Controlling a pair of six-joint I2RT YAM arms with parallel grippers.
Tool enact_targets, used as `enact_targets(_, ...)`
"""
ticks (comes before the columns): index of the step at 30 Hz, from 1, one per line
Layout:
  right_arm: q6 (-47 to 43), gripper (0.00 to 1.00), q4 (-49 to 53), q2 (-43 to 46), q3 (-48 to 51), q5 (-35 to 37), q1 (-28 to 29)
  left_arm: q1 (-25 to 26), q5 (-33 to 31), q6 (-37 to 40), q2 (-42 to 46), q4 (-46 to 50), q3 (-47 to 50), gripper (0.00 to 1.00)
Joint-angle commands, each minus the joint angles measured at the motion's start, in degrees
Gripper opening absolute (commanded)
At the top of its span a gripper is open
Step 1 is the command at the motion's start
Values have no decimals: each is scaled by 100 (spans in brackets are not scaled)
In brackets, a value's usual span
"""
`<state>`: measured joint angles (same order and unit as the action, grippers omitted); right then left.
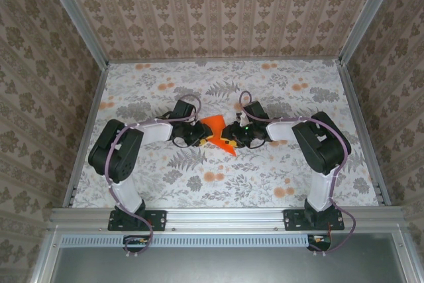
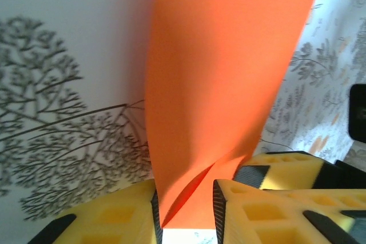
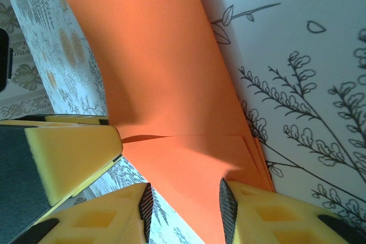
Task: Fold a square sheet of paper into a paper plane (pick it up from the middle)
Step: Fold the wing for the fifth time at the center of the table.
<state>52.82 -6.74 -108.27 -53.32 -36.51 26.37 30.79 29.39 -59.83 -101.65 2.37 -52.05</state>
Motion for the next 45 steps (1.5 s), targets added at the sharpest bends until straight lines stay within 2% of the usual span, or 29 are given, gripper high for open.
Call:
enact_targets(1,-182,39,193,-28,149,-40,-103,24,265,-47,-27,-434,15,29)
enact_targets(7,-1421,43,978,206,-281,-244,-202,24,477,-125,-93,-754,152,27)
enact_targets(15,-2518,55,1486,739,-434,67,-147,37,521,-124,-111,-748,113,10)
enact_targets(18,-2973,61,1722,1078,-392,712,20,42,536,-158,-94,-702,59,6)
enact_targets(25,-3363,63,1514,1857,201,3262,756,85,524,-370,-12,-537,-93,2)
enact_targets(31,-3700,63,1364,1799,287,4764,1601,107,470,-415,-4,-401,-152,1)
enact_targets(37,-3826,64,1240,1392,197,5539,2134,125,435,-426,31,-343,-187,1)
enact_targets(45,-4144,59,1044,793,-85,5881,2385,143,405,-477,75,-283,-189,1)
